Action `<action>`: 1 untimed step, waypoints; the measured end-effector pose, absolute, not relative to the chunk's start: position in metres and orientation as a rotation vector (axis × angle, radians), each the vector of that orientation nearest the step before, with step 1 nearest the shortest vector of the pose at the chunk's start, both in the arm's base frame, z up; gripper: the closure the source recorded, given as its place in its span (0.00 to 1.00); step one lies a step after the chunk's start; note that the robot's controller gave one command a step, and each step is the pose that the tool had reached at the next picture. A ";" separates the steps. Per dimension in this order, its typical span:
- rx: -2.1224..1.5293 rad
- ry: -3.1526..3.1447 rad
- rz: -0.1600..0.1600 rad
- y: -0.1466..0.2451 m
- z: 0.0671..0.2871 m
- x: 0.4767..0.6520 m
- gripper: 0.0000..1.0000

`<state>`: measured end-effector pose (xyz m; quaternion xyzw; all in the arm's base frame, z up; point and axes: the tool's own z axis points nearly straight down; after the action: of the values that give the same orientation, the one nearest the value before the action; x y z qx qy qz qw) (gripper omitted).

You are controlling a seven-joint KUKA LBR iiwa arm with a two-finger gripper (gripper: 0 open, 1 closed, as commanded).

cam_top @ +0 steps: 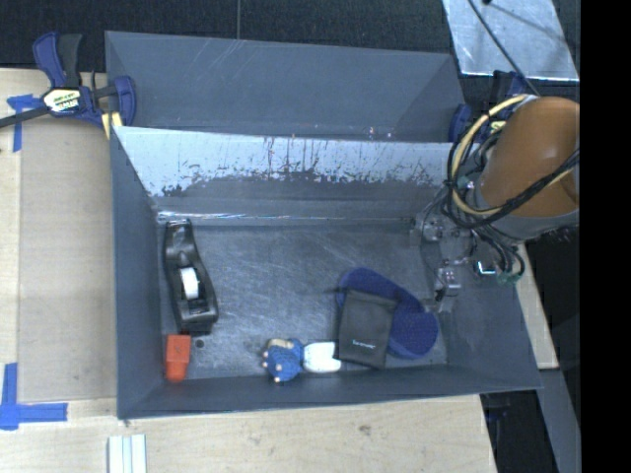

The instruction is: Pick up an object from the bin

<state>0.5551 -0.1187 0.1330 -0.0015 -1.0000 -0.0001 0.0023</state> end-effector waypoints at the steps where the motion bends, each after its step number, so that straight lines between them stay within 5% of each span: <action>1: 0.199 -3.134 0.001 -0.076 0.072 0.530 0.00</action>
Offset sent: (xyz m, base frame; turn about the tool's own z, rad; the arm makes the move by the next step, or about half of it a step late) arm -0.0244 0.0425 -0.0596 -0.1299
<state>0.5304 -0.0761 0.0722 0.0633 -0.9980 0.0002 0.0006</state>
